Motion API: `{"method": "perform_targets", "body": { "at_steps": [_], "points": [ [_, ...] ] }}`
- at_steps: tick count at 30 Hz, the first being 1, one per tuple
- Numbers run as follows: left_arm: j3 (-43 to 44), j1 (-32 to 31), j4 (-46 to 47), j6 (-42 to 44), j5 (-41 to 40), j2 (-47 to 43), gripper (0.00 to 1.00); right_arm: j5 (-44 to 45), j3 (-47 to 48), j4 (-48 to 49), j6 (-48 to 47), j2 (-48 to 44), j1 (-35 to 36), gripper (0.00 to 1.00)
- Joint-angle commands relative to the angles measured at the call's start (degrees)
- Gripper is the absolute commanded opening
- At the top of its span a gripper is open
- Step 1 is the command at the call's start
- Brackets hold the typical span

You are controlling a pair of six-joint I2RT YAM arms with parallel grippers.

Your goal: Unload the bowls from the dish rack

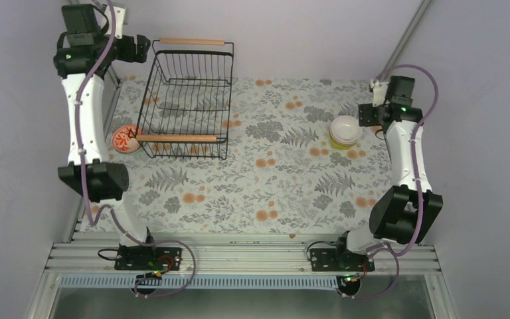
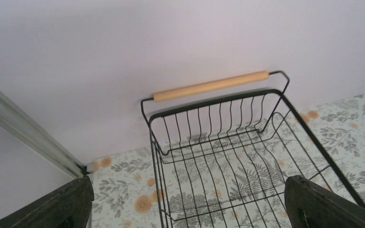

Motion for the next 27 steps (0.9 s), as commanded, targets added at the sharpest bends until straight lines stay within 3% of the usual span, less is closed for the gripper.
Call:
{"method": "perform_targets", "body": {
  "at_steps": [1,8,12,14,15,16,21,27],
  "points": [
    [-5.42,-0.04,0.33,3.78,2.95,-7.21,1.00,-6.81,-1.67,-0.05,-0.87,1.34,-5.55,0.75],
    [-18.34,-1.26,-2.67,6.35,14.75,-17.91,1.00,-13.83,-7.10,-1.29,-3.68,-3.15,-7.16,0.74],
    [-31.65,-2.48,2.75,4.65,12.06,-26.07,1.00,-21.90,-11.98,-3.57,-7.46,-9.56,-6.98,0.81],
    [-36.99,-2.49,5.37,4.49,9.51,-29.46,1.00,-25.35,-14.70,-4.16,-9.55,-12.87,-6.86,0.89],
    [-39.46,-2.49,6.48,4.55,7.89,-31.16,1.00,-26.99,-16.12,-3.95,-10.32,-14.45,-6.88,0.98],
    [-42.13,-2.49,8.32,4.34,5.95,-33.08,1.00,-28.44,-17.39,-3.65,-10.99,-16.02,-6.88,1.00],
    [-54.17,-2.52,14.89,3.53,3.98,-41.29,1.00,-37.18,-21.24,-1.69,-12.54,-21.28,-6.92,1.00],
    [-57.88,-2.07,17.23,2.68,5.14,-44.86,1.00,-41.76,-27.43,6.09,-9.84,-26.48,-6.03,1.00]
  ]
}}
